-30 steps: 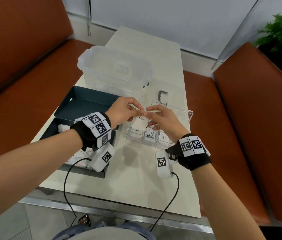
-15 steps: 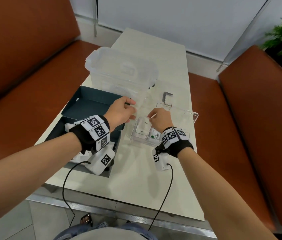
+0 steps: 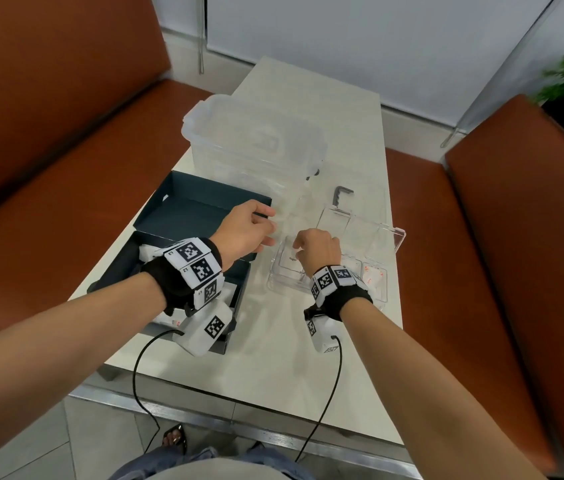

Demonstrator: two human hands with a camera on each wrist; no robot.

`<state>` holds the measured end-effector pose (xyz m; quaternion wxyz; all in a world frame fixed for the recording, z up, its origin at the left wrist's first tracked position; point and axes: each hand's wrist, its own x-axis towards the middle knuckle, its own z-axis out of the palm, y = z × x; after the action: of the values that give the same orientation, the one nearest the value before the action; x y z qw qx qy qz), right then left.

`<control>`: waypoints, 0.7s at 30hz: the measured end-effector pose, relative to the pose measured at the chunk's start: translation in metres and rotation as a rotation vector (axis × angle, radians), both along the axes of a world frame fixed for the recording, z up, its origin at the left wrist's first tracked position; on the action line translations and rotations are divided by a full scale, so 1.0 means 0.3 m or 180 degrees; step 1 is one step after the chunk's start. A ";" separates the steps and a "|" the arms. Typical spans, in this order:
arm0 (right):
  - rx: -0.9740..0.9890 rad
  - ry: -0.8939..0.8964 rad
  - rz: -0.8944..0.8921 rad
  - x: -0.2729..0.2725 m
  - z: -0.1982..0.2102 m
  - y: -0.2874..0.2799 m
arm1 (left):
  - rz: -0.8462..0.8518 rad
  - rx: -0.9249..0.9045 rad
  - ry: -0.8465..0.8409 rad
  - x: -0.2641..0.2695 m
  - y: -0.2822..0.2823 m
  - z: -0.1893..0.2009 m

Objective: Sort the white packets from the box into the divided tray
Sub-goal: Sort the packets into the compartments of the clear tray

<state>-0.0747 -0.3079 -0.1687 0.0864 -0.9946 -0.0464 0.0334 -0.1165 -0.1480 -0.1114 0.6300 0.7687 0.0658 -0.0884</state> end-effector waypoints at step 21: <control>-0.1098 0.0440 0.0296 -0.002 0.005 0.024 | 0.0062 -0.0149 0.0125 -0.015 0.035 -0.001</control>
<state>-0.0753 -0.3005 -0.1671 -0.0840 -0.9868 -0.0799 0.1131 -0.1209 -0.1376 -0.1118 0.6472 0.7513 0.0836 -0.0989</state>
